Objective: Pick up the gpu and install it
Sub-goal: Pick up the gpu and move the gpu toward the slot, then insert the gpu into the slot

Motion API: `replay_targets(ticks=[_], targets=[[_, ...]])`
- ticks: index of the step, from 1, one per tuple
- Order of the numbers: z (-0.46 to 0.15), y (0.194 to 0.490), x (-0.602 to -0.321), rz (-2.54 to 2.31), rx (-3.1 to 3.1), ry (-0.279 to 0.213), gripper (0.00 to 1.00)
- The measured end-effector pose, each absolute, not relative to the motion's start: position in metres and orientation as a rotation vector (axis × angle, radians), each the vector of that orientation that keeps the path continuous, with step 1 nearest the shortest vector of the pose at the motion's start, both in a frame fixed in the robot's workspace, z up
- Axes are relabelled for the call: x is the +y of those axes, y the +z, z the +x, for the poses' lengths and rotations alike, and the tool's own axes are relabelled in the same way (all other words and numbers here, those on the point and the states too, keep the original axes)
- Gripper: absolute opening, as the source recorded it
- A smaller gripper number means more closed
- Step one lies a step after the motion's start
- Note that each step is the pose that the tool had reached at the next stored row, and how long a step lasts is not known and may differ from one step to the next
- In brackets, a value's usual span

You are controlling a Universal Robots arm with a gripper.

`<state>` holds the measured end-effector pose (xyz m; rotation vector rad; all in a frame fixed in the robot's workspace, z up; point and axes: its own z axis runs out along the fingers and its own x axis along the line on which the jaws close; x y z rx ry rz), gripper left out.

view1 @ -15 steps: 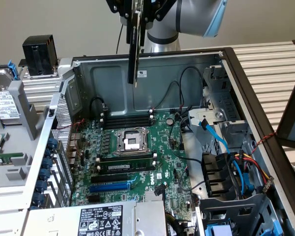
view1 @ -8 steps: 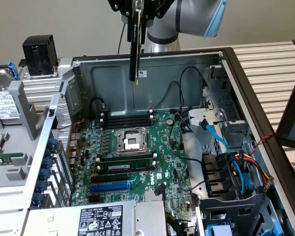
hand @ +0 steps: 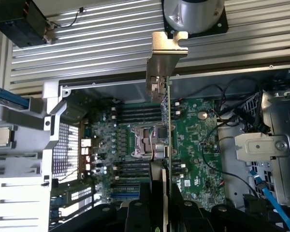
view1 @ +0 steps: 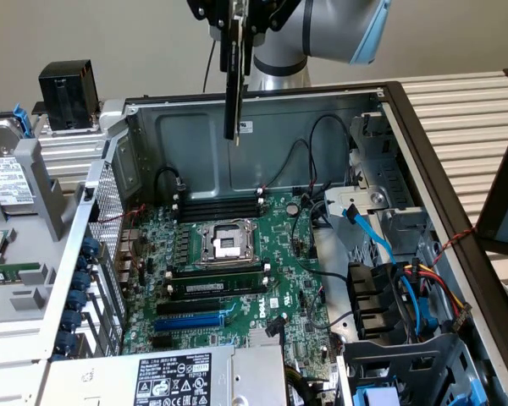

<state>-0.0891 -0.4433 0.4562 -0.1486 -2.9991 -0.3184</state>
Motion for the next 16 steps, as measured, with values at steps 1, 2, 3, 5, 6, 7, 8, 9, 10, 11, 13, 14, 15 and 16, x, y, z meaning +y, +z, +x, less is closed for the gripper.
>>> replay_targets(ticks=[1, 2, 3, 5, 6, 7, 8, 9, 10, 11, 13, 14, 15, 16], targets=[[-0.088, 0.456, -0.443, -0.146, -2.999, -0.318, 0.27], [-0.087, 0.456, -0.443, -0.143, -2.997, -0.318, 0.27], [-0.086, 0.456, -0.443, -0.140, -2.994, -0.317, 0.27], [-0.083, 0.456, -0.443, -0.133, -2.985, -0.315, 0.27], [-0.081, 0.456, -0.443, -0.130, -2.979, -0.314, 0.27], [-0.079, 0.456, -0.443, -0.128, -2.972, -0.312, 0.27], [-0.078, 0.456, -0.443, -0.125, -2.967, -0.311, 0.27], [-0.077, 0.456, -0.443, -0.123, -2.962, -0.311, 0.27], [-0.077, 0.456, -0.443, -0.122, -2.959, -0.310, 0.27], [-0.077, 0.456, -0.443, -0.121, -2.956, -0.309, 0.27], [-0.077, 0.456, -0.443, -0.120, -2.952, -0.308, 0.27], [-0.077, 0.456, -0.443, -0.119, -2.951, -0.308, 0.27], [-0.077, 0.456, -0.443, -0.118, -2.950, -0.308, 0.27], [-0.077, 0.456, -0.443, -0.111, -2.949, -0.307, 0.27]])
